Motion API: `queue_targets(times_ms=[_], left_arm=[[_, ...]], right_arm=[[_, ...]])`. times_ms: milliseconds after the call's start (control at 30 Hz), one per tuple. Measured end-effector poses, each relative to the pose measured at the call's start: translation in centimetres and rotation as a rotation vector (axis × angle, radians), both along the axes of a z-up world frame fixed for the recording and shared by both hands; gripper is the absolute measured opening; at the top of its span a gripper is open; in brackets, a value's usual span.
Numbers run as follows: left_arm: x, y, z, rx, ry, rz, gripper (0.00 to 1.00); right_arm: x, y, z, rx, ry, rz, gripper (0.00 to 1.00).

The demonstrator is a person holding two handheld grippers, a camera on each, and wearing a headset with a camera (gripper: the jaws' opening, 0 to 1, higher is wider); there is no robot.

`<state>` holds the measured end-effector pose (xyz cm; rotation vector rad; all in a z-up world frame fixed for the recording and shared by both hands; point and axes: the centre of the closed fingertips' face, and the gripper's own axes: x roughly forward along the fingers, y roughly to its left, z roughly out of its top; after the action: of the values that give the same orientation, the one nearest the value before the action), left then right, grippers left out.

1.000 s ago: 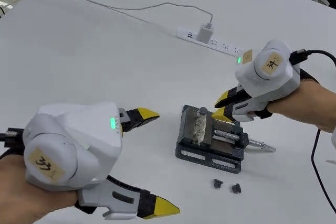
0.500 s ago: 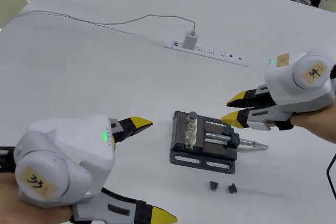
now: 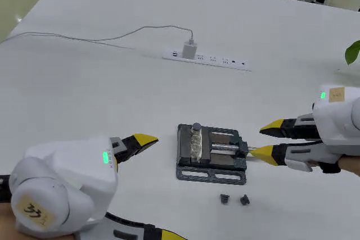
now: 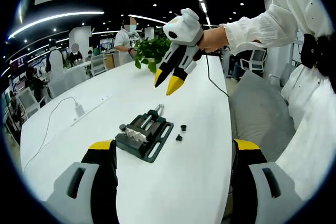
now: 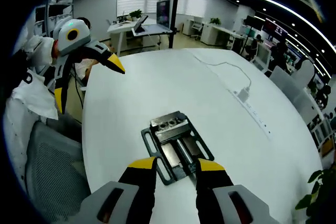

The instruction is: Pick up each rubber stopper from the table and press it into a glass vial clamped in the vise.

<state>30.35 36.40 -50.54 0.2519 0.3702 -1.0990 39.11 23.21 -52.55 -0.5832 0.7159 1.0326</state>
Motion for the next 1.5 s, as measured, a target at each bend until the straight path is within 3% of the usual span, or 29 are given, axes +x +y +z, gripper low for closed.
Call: queue_targets(times_ms=[333,600,800,1133,1500], left_arm=[[-0.4,-0.3,-0.6,0.024,0.012,-0.009,0.95],[-0.2,-0.3,-1.0,0.046,0.019,-0.011,0.97],[-0.2,-0.2,-1.4,0.066,0.027,-0.016,0.99],[-0.1,-0.1,-1.9,0.084,0.042,-0.015,0.99],[0.0,0.0,-2.4,0.092,0.056,-0.018,0.98]], right_arm=[[-2.4,-2.1,-0.2,0.067,-0.001,-0.067,0.36],[-4.3,-3.1,-1.5,0.115,0.011,-0.080,0.46],[-5.5,-3.9,-3.4,0.130,0.012,-0.067,0.51],[-6.1,-4.9,-5.9,0.131,0.031,-0.082,0.48],[-6.8,-5.0,-8.7,0.095,0.033,-0.071,0.34]])
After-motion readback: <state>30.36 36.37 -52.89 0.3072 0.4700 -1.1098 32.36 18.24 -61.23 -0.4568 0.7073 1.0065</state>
